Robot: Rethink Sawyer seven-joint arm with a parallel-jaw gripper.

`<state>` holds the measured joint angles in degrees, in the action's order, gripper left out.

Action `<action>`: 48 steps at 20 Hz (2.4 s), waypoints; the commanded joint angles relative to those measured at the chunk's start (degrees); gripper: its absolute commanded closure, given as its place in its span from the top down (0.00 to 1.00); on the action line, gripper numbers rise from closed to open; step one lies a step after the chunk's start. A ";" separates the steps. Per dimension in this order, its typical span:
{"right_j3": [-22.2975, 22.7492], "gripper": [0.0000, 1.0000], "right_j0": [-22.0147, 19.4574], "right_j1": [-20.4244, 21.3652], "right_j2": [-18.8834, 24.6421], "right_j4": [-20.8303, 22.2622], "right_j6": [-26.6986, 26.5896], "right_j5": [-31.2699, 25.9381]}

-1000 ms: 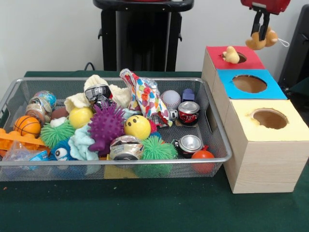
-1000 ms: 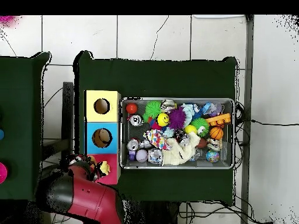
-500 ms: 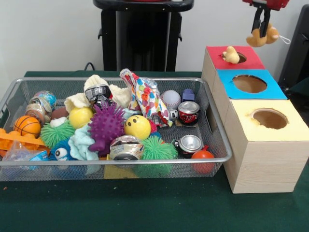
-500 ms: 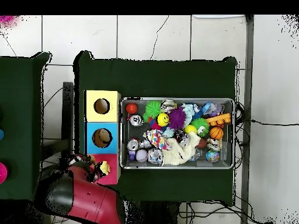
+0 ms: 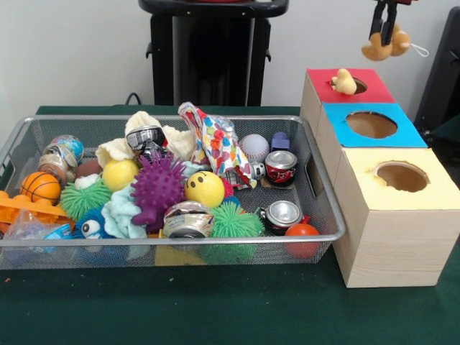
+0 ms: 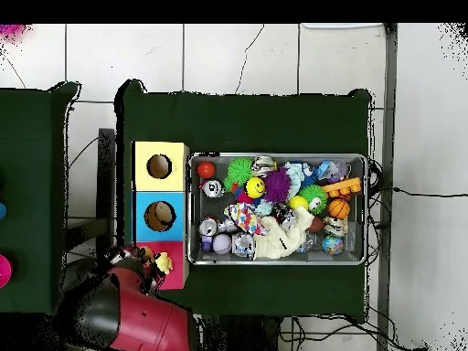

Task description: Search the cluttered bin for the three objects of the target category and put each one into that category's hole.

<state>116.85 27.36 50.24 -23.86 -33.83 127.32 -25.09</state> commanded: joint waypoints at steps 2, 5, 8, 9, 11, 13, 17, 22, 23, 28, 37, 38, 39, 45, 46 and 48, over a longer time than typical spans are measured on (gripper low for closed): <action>7.11 0.00 -2.52 0.52 3.06 0.53 9.44 0.74; 8.77 0.00 -3.51 -0.09 5.13 0.08 8.73 4.22; 9.86 0.00 -3.72 -1.00 6.87 -0.18 9.16 6.93; 10.50 0.00 -3.90 -1.38 7.71 -0.18 9.27 8.37; 11.98 0.00 -5.02 -2.00 10.07 -0.36 9.43 11.81; 12.54 0.00 -5.32 -3.07 11.29 0.06 9.65 13.42; 13.24 0.00 -6.56 -5.30 13.64 0.68 10.40 17.44; 12.58 0.00 -6.43 -7.52 14.40 0.57 10.77 19.16; 12.82 0.00 -7.11 -7.64 14.89 0.68 10.65 19.94; 13.30 0.00 -7.01 -7.29 14.15 0.92 10.42 20.30; 12.81 0.00 -6.97 -8.29 14.23 1.11 10.32 21.39; 13.09 0.00 -7.51 -8.48 14.83 1.29 10.42 22.27; 13.94 0.00 -9.04 -9.07 16.58 2.10 10.83 24.91; 14.86 0.00 -14.80 -16.17 23.50 8.53 15.07 38.64; 14.32 0.00 -14.73 -17.42 23.45 8.76 14.99 39.17; 13.61 0.00 -14.23 -19.06 23.32 8.81 15.17 39.83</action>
<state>129.48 16.42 42.68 -7.37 -27.69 127.33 4.59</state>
